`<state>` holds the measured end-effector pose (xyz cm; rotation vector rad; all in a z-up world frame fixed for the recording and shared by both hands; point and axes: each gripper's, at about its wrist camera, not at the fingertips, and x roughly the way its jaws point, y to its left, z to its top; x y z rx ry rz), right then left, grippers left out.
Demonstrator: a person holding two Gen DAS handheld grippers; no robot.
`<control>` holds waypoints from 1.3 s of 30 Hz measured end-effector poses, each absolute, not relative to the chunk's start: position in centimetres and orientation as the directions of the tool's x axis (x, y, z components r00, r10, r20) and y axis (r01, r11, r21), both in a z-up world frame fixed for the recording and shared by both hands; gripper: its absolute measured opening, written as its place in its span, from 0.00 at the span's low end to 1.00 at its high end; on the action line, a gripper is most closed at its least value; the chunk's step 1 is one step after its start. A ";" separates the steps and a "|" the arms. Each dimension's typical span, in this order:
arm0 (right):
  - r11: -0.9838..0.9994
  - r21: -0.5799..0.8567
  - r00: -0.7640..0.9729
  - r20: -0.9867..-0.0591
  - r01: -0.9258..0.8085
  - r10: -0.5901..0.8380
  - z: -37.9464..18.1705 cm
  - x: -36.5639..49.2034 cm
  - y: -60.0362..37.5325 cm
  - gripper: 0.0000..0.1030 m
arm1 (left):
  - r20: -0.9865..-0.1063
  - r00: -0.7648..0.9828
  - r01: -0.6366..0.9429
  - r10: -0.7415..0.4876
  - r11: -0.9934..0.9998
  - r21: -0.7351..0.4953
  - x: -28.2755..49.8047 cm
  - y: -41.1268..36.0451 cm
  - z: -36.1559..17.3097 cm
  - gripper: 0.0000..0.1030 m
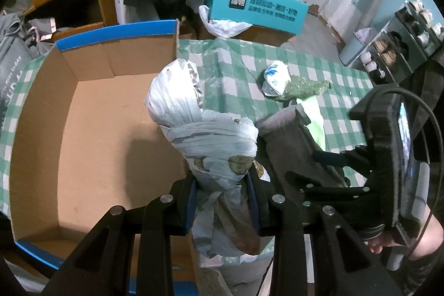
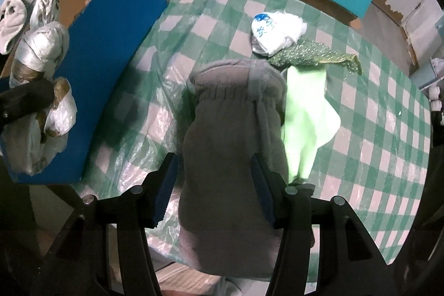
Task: Organize soft objects
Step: 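Lift the white bundle with the left gripper while the right gripper lifts the grey sock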
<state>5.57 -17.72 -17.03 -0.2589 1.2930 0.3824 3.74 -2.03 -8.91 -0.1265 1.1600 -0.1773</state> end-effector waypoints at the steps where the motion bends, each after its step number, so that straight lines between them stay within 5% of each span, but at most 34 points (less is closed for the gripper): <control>1: 0.909 0.022 0.221 -0.967 -0.416 0.125 -17.3 5.5 -17.6 0.51 | -0.900 0.384 0.077 -0.205 0.979 -0.190 3.7 -2.2 -9.1 0.31; 15: 0.907 -0.039 0.195 -0.980 -0.419 0.048 -20.6 5.3 -17.2 0.51 | -0.911 0.349 0.094 -0.221 0.975 -0.201 3.8 -2.9 -10.4 0.31; 18: 0.906 -0.044 0.195 -0.980 -0.422 0.043 -20.7 5.4 -17.3 0.30 | -0.913 0.344 0.094 -0.217 0.976 -0.197 3.8 -3.0 -10.6 0.31; 23: 0.911 -0.027 0.210 -0.976 -0.413 0.066 -20.0 5.6 -18.0 0.14 | -0.915 0.342 0.094 -0.217 0.976 -0.196 3.8 -3.0 -10.7 0.31; 39: 0.919 0.036 0.300 -0.939 -0.393 0.165 -14.3 5.5 -18.5 0.13 | -0.898 0.377 0.106 -0.226 0.974 -0.200 3.2 -3.1 -8.9 0.31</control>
